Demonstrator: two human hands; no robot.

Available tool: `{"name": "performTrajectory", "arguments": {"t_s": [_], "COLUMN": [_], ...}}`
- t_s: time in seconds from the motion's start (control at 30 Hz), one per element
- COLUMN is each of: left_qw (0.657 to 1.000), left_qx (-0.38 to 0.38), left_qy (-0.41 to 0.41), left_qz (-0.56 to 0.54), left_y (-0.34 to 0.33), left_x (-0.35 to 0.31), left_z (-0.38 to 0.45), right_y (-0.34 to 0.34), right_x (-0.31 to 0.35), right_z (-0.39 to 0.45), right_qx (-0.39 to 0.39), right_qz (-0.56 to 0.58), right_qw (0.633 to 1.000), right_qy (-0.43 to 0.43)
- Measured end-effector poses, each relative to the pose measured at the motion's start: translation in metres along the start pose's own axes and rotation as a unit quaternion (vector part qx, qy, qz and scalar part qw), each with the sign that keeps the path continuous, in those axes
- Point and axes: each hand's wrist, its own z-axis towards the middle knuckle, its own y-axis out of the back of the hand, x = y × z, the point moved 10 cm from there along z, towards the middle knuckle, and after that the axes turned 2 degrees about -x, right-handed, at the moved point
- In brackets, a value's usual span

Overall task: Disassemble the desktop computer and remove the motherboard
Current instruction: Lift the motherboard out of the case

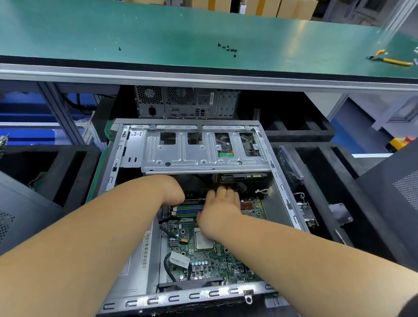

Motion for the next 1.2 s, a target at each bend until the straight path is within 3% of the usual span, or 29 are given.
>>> {"name": "performTrajectory", "arguments": {"t_s": [0.17,0.4,0.53,0.7,0.9,1.0,1.2], "left_qw": [0.999,0.995,0.991,0.990,0.984,0.979,0.982], "left_qx": [0.008,0.017,0.043,0.084,0.091,0.096,0.099], "left_qy": [-0.028,-0.059,-0.064,-0.068,-0.071,-0.077,-0.062], "left_qz": [0.028,0.078,0.108,0.094,0.136,0.164,0.152], "left_y": [-0.003,-0.005,-0.015,-0.025,-0.026,-0.028,-0.028], "left_x": [-0.006,-0.011,-0.012,-0.011,-0.011,-0.011,-0.008], "left_z": [0.003,0.005,0.012,0.016,0.018,0.017,0.016], "right_y": [-0.012,-0.016,-0.008,-0.009,0.013,0.010,0.013], "right_x": [-0.040,-0.059,-0.063,-0.057,-0.066,-0.051,-0.046], "right_z": [0.000,0.002,0.004,0.000,0.002,0.001,0.003], "right_qx": [0.073,0.122,0.078,0.098,0.002,0.024,0.049], "right_qz": [0.125,0.198,0.242,0.195,0.251,0.329,0.337], "right_qw": [0.980,0.957,0.954,0.965,0.956,0.939,0.939], "right_qy": [-0.136,-0.173,-0.160,-0.147,-0.150,-0.097,-0.040]}}
